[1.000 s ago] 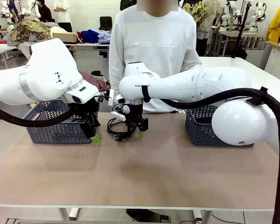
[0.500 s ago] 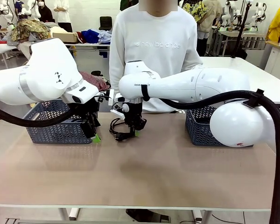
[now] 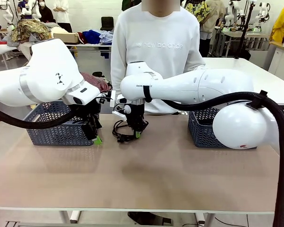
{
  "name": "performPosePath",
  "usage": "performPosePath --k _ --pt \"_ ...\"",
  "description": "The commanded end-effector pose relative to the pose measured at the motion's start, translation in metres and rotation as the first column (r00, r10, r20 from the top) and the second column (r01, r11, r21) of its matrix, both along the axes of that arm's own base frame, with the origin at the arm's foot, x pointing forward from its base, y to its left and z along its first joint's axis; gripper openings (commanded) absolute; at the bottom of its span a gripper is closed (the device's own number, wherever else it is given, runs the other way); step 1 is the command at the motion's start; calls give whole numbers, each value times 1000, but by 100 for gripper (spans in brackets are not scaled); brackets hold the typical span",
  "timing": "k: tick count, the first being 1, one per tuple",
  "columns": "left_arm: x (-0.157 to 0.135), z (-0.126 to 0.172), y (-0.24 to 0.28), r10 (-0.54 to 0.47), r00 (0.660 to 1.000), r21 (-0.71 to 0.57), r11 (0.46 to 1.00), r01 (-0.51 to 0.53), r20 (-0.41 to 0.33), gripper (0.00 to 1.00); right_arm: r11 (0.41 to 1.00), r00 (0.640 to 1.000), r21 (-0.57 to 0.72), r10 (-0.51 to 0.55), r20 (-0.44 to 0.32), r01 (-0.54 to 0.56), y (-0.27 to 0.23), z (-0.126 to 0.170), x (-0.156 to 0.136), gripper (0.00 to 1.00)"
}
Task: Organize the cables according to human instructions.
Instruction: Pick up a bundle of cables and place it in the basket indicated by the human.
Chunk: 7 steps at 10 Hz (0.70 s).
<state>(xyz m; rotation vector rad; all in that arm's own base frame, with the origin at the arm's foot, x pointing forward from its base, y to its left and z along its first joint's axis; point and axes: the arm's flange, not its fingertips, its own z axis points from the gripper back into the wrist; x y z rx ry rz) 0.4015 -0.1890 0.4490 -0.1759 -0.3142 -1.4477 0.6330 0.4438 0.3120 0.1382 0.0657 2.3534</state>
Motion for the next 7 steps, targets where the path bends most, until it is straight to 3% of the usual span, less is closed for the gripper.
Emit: performPosePath --k 1,3,6,7 --pt "0 1 3 2 1000 5 1000 -2 0 100 999 1000 -33 -26 -9 26 8 2 10 0" --pt "0 1 3 2 1000 5 1000 -2 0 100 999 998 -20 -52 -31 51 5 2 10 0" --pt "0 1 3 2 1000 5 1000 -2 0 100 989 989 -20 -145 -5 145 -2 33 9 0" --pt "0 1 3 2 1000 5 1000 -2 0 100 983 982 -19 -183 41 184 -7 45 9 0"
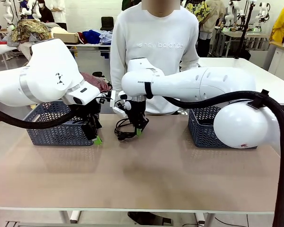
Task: Organize the cables according to human instructions.
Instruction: Pick up a bundle of cables and place it in the basket indicated by the human.
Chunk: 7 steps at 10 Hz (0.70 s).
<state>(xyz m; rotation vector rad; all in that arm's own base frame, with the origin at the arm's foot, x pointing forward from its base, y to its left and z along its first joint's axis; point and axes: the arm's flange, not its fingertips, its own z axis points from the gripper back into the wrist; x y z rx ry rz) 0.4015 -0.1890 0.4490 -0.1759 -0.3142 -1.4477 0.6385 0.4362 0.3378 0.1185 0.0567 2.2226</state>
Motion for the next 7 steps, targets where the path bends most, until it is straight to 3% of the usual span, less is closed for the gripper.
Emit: performPosePath --k 1,7 --pt "0 1 3 2 1000 5 1000 -2 0 100 995 996 -43 -85 37 87 -6 37 0 0" --pt "0 1 3 2 1000 5 1000 -2 0 100 917 921 -129 -359 148 378 -74 144 -36 0"
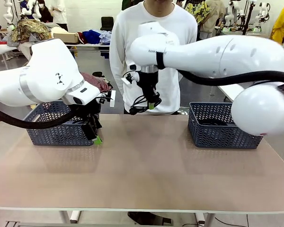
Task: Organize the cables according to human instructions.
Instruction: Pick up a bundle of cables and place it in the basket indicated by the human.
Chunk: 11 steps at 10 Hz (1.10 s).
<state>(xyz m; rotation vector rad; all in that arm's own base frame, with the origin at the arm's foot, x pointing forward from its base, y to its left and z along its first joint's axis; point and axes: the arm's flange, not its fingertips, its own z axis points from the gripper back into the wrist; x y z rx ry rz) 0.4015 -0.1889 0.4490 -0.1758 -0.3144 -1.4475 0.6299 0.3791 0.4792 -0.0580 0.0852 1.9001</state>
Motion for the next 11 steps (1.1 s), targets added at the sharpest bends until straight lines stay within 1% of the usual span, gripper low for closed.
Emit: performPosePath --k 1,3,5,7,9,11 --pt "0 1 2 2 1000 5 1000 -2 0 100 993 994 -43 -107 4 107 -34 14 -36 0" --pt "0 1 2 2 1000 5 1000 -2 0 100 981 981 -27 -193 11 193 -73 36 -60 0" --pt "0 1 2 2 1000 5 1000 -2 0 100 963 963 -9 -269 23 270 -110 48 -80 0" --pt "0 1 2 2 1000 5 1000 -2 0 100 935 934 22 -355 34 354 -149 48 -96 0" --pt "0 1 2 2 1000 5 1000 -2 0 100 905 904 56 -425 52 422 -181 42 -104 0" --pt "0 1 2 2 1000 5 1000 -2 0 100 856 850 75 -517 99 512 -210 42 -100 0"
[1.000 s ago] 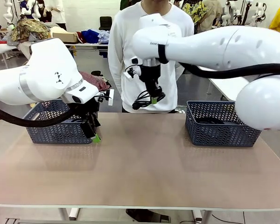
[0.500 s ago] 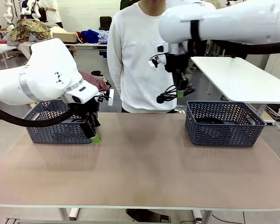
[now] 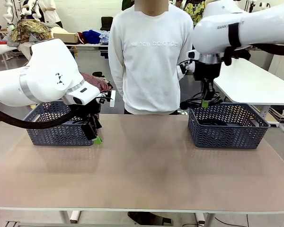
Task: Organize the cables according to human instructions.
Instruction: Pick up a bundle of cables and place it in the basket indicated by the human.
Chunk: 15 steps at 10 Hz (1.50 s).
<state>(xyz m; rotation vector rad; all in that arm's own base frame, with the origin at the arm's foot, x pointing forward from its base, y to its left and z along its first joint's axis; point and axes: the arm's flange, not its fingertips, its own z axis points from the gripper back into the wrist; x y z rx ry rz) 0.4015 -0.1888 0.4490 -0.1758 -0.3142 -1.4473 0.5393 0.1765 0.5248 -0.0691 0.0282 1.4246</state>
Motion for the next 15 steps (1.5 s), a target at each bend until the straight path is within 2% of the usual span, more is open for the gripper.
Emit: performPosePath --k 1,4,9,11,15 --pt "0 1 2 2 1000 5 1000 -2 0 100 994 991 13 -107 80 106 -17 -3 -7 0" --pt "0 1 2 2 1000 5 1000 -2 0 100 987 985 38 -159 64 157 -40 -16 -8 0" --pt "0 1 2 2 1000 5 1000 -2 0 100 950 944 87 -308 119 299 -88 -41 -15 0" --pt "0 1 2 2 1000 5 1000 -2 0 100 960 949 91 -278 152 266 -99 -54 -3 0" --pt "0 1 2 2 1000 5 1000 -2 0 100 976 967 113 -201 158 185 -112 -76 25 0"
